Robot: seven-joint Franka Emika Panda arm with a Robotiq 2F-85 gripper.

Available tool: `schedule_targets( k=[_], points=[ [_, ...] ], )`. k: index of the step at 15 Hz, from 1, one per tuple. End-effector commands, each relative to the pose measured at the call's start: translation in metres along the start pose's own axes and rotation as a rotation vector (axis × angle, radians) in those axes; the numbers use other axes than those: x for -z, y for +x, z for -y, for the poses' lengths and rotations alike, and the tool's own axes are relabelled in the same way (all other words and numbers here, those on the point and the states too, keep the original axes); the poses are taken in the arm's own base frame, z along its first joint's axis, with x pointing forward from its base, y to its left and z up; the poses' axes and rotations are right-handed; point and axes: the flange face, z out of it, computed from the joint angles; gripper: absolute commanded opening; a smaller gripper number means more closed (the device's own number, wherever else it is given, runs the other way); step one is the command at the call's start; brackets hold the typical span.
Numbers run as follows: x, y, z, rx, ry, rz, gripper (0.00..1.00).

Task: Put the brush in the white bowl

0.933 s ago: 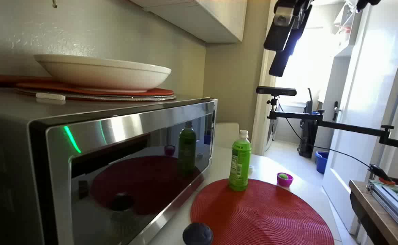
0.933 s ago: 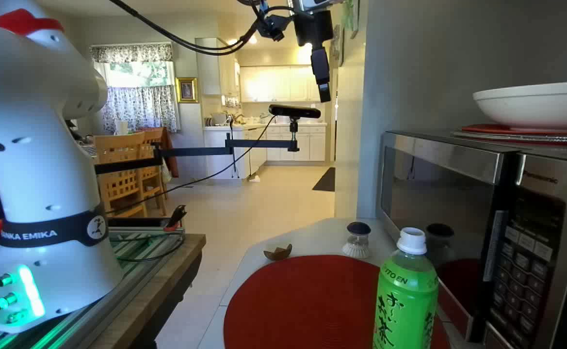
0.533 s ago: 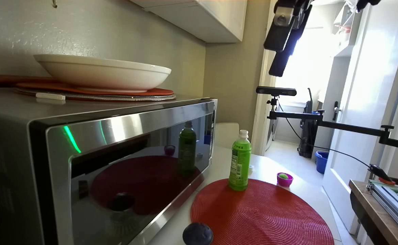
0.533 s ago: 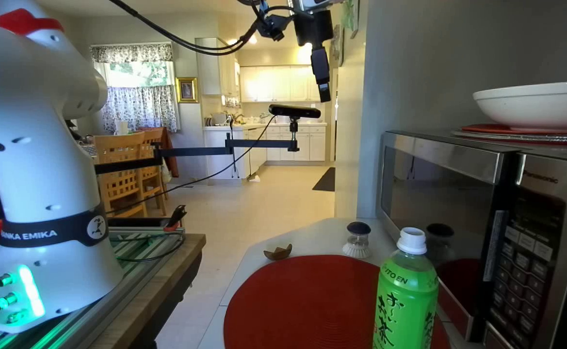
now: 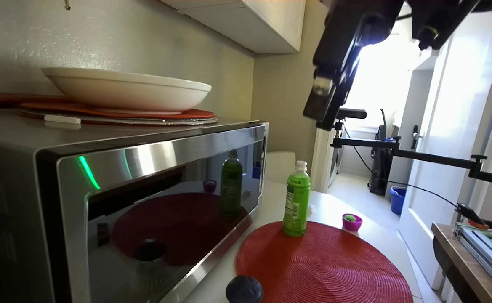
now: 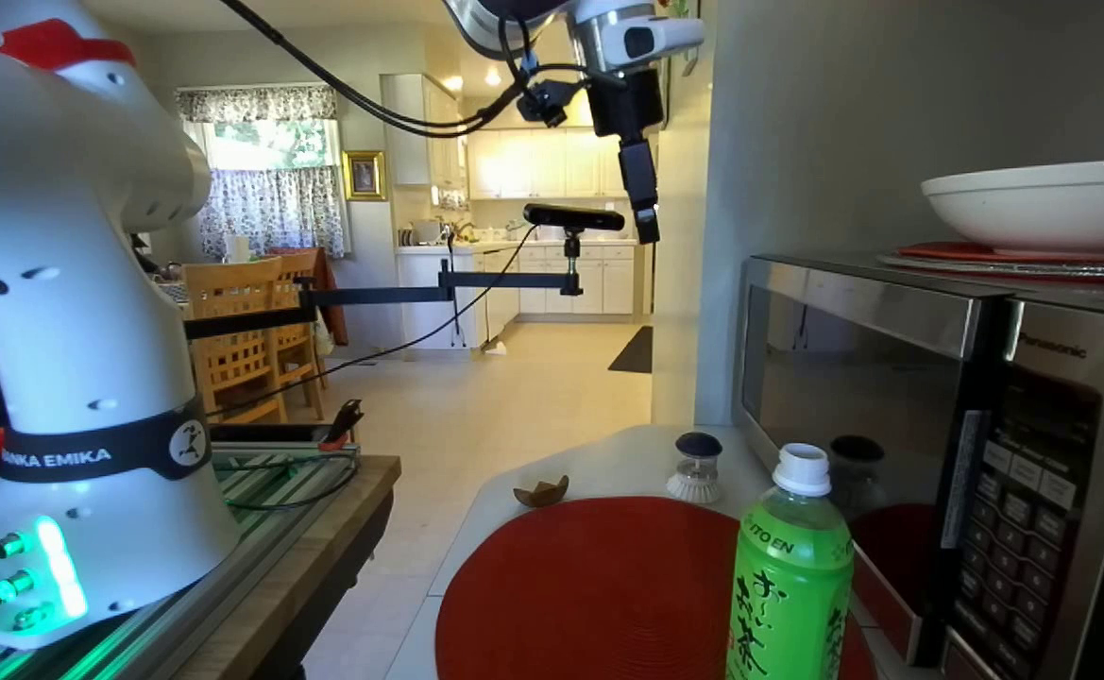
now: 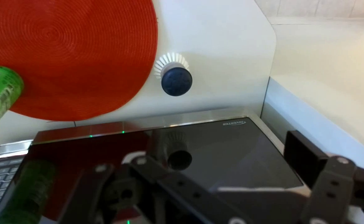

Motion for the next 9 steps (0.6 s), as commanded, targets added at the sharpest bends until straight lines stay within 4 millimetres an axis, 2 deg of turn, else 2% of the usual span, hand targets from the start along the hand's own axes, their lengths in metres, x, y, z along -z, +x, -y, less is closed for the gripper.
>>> schedule_targets(
  k=[1, 9],
  points=[
    [-0.036, 0.0, -0.005, -0.014, -0.033, -0.002, 1.0],
    [-0.115, 0.0, -0.017, -0.027, -0.05, 0.027, 1.0]
  ],
)
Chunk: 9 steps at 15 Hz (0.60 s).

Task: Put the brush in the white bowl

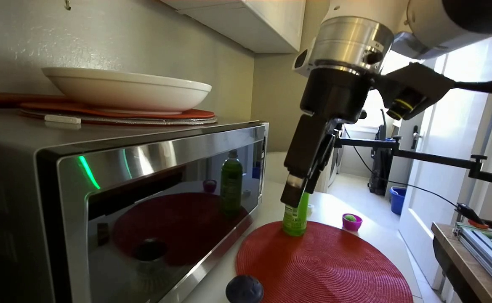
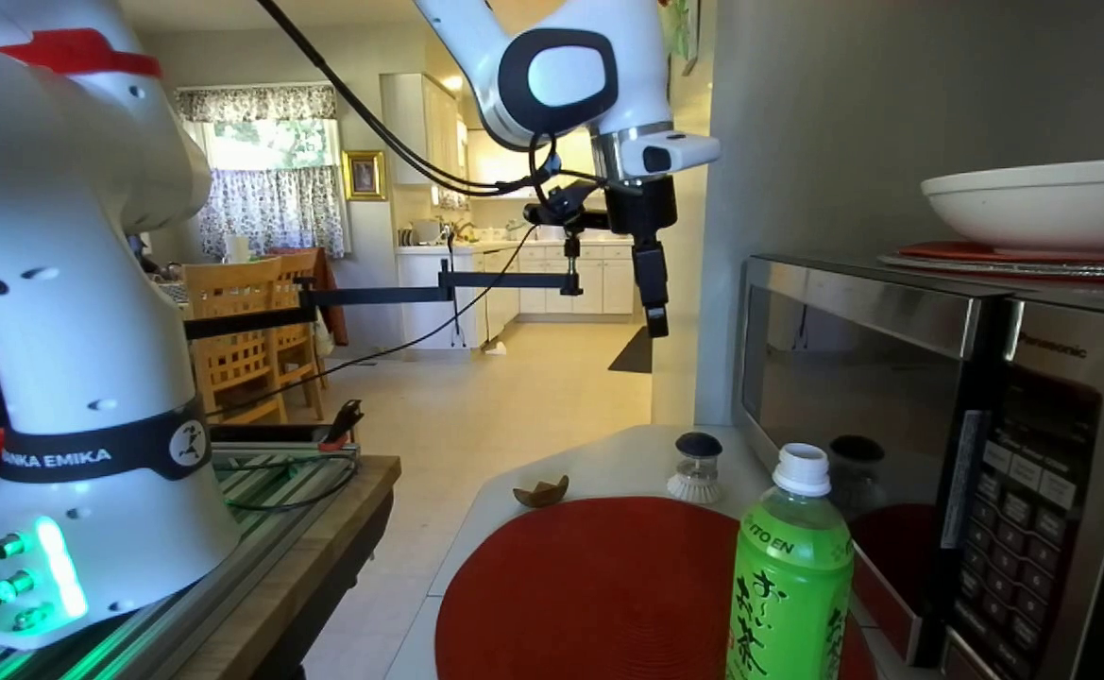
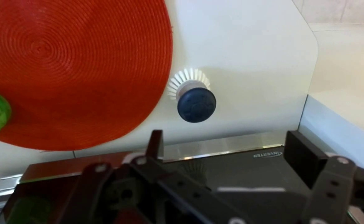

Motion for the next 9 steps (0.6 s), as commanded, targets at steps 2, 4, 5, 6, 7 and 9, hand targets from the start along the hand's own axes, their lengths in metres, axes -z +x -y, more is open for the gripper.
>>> schedule_targets(
  k=[2, 4, 5, 6, 7, 9],
  points=[
    [-0.034, 0.004, -0.006, -0.018, -0.012, -0.013, 1.0],
    [-0.049, 0.006, -0.012, -0.038, -0.022, -0.024, 1.0],
    [-0.058, 0.007, -0.015, -0.047, -0.026, -0.026, 1.0],
    [-0.064, 0.007, -0.018, -0.056, -0.031, -0.024, 1.0],
    [-0.073, 0.007, -0.021, -0.068, -0.027, -0.022, 1.0],
    [-0.086, 0.006, -0.022, -0.079, -0.017, -0.022, 1.0]
  ],
)
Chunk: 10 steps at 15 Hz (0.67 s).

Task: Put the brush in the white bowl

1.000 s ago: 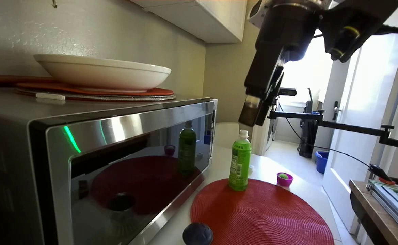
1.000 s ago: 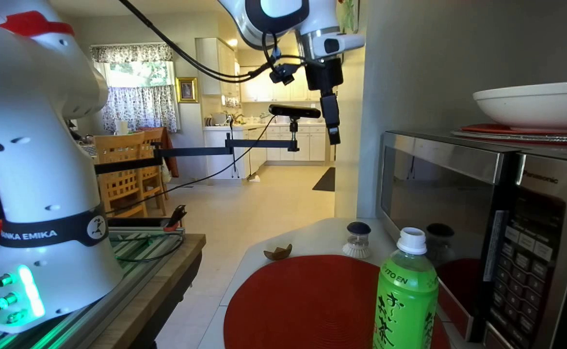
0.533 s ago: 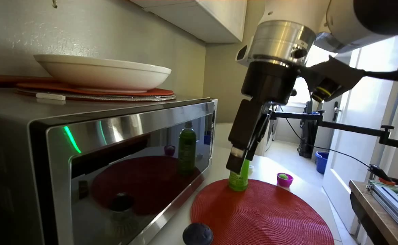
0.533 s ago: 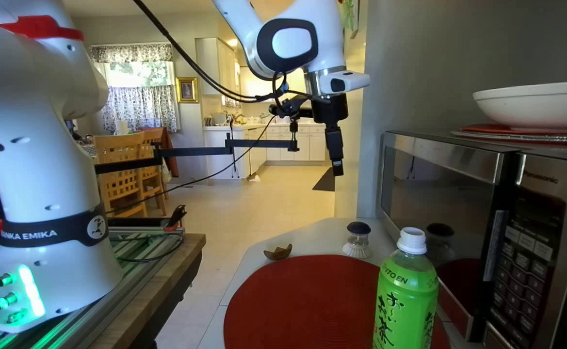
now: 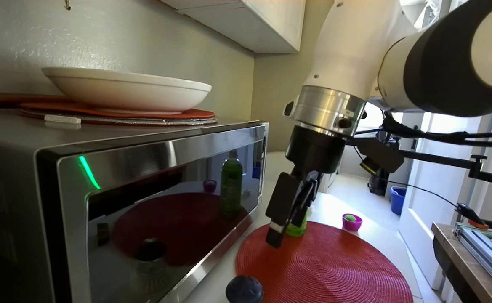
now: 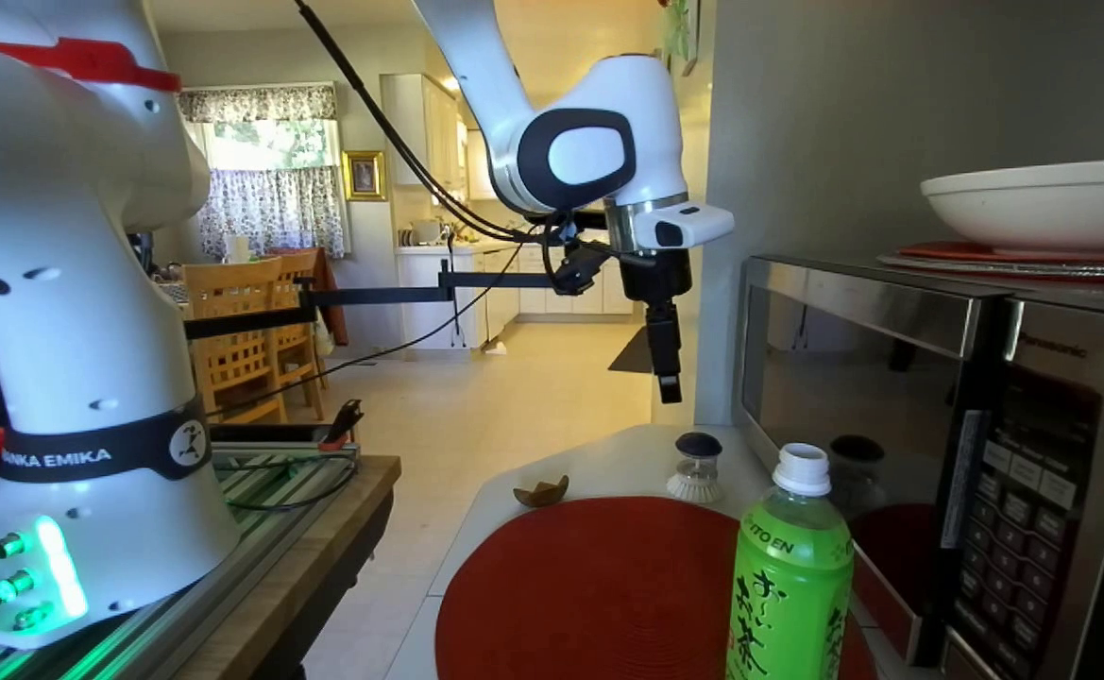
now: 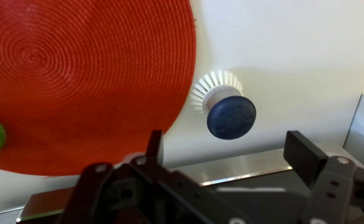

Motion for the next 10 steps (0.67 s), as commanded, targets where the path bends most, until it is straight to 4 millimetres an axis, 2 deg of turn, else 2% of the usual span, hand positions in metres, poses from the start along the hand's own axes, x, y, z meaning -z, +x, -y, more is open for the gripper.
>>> schedule_targets(
  k=[1, 7, 10],
  points=[
    [-0.021, 0.001, 0.004, -0.023, 0.015, -0.005, 1.0],
    [-0.046, 0.0, 0.021, 0.016, 0.068, -0.047, 1.0],
    [-0.044, -0.003, 0.02, 0.005, 0.055, -0.033, 1.0]
  ],
)
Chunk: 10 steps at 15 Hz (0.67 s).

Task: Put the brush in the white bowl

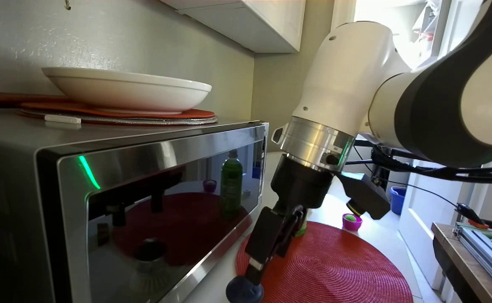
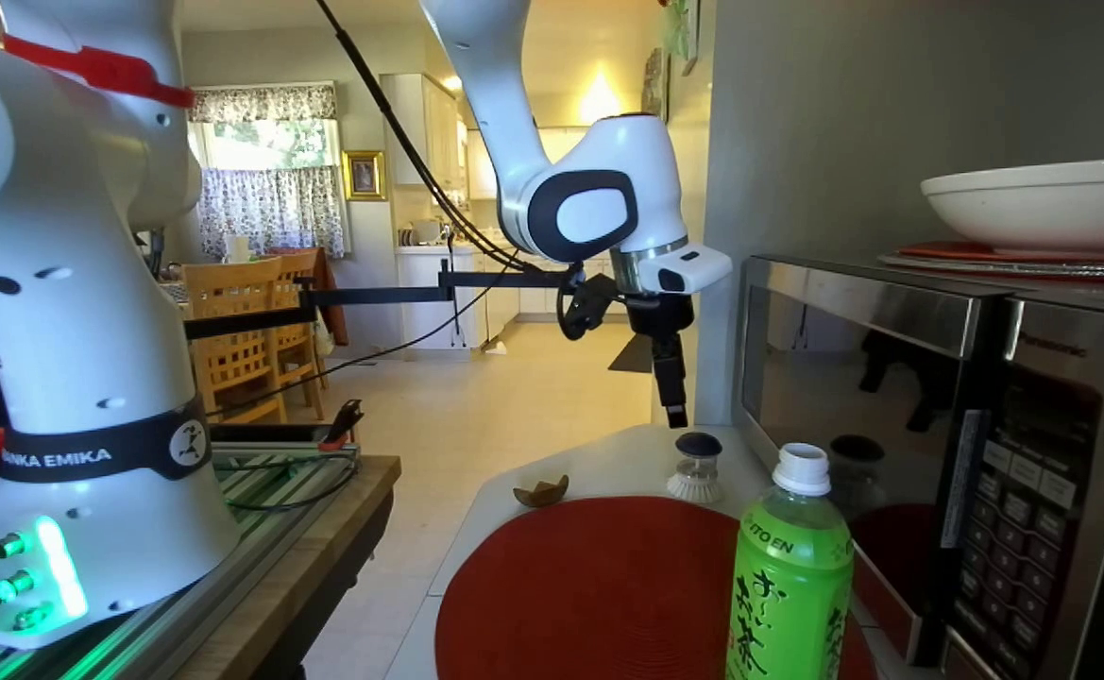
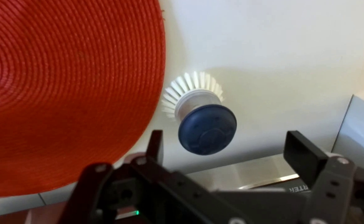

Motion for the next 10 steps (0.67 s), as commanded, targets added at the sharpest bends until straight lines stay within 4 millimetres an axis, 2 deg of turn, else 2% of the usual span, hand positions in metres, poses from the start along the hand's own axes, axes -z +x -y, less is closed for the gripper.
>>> schedule_targets(
  k=[1, 5, 10],
  points=[
    [0.0, 0.0, 0.0, 0.0, 0.0, 0.001, 1.0],
    [0.0, 0.0, -0.001, -0.001, 0.0, 0.001, 1.0],
    [-0.023, 0.013, -0.005, -0.003, -0.019, -0.022, 1.0]
  ],
)
